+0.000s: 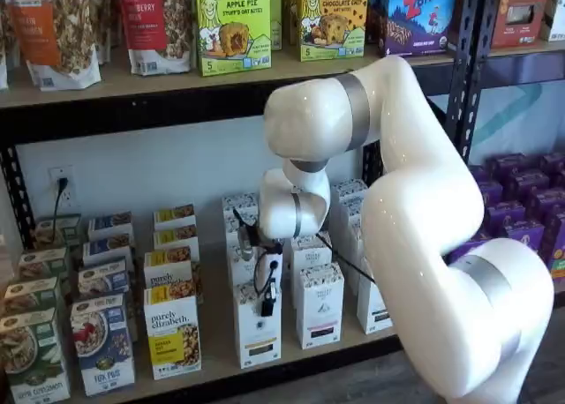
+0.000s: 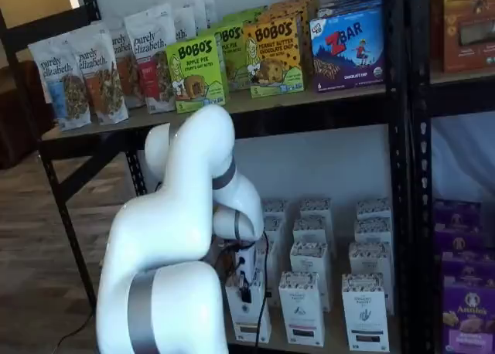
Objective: Pick up the white box with a yellow strip in the middle, on the bottom shelf, the fourth box from the left
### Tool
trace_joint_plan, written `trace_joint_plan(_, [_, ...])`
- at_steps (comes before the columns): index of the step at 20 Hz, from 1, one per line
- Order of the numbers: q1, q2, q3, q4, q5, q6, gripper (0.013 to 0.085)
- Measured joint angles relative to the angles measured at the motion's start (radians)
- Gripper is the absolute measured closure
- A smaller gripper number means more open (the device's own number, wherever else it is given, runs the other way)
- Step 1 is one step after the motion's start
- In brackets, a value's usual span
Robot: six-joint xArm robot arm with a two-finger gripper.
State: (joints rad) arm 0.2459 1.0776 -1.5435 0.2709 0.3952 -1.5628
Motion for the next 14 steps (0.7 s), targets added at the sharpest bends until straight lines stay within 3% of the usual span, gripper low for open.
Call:
trace_joint_plan(7, [0.000, 0.001, -0.004, 0.004, 0.013, -0.003, 0.0290])
trace_joint_plan(9, [0.000, 0.001, -0.004, 0.004, 0.015, -0.002, 0.0370])
trace_joint_plan(14, [0.003, 0.005, -0.007, 0.003, 0.014, 0.001, 0.0450])
